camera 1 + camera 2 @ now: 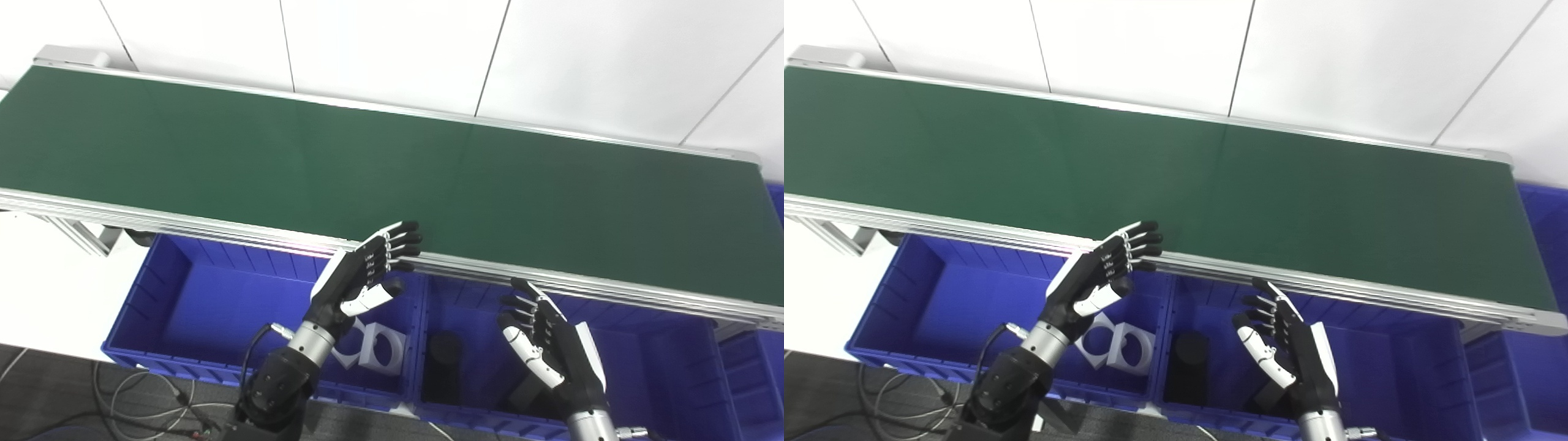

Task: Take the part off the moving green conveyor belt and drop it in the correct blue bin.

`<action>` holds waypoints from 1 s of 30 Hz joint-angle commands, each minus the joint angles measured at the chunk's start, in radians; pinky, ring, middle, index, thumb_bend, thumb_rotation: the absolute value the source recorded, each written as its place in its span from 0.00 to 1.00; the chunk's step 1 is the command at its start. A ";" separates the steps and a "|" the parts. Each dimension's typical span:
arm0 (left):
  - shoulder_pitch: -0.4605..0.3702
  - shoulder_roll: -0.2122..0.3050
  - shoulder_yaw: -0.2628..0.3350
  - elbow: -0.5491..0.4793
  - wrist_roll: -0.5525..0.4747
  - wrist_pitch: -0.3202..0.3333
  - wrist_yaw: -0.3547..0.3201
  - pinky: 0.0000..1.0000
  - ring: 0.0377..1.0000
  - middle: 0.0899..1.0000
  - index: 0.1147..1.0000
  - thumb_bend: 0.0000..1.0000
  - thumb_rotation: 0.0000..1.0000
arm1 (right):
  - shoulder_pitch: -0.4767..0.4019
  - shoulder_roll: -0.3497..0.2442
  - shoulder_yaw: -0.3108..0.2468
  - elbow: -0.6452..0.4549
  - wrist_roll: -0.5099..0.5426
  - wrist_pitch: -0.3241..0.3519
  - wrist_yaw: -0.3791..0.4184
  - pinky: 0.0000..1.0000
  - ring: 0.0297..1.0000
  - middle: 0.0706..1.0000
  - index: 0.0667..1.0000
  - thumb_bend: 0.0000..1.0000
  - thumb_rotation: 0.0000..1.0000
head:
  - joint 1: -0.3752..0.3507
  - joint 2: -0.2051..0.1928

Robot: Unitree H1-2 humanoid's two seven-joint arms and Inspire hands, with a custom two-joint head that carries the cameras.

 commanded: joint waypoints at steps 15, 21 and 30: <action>-0.021 0.060 0.031 0.051 0.016 -0.090 0.029 0.66 0.72 0.72 0.69 0.97 0.61 | 0.003 0.025 0.009 -0.011 -0.010 -0.066 -0.021 0.66 0.72 0.76 0.85 0.38 0.53 | -0.032 -0.002; -0.019 0.091 0.026 0.060 0.044 -0.127 0.029 0.62 0.68 0.68 0.68 0.95 0.60 | -0.002 0.029 0.014 -0.004 -0.010 -0.066 -0.027 0.66 0.72 0.76 0.85 0.38 0.52 | -0.040 -0.007; -0.015 0.130 0.009 0.064 0.042 -0.128 0.002 0.61 0.67 0.68 0.66 0.92 0.55 | -0.004 0.040 0.030 0.004 -0.033 -0.065 -0.047 0.67 0.73 0.76 0.86 0.38 0.53 | -0.083 -0.012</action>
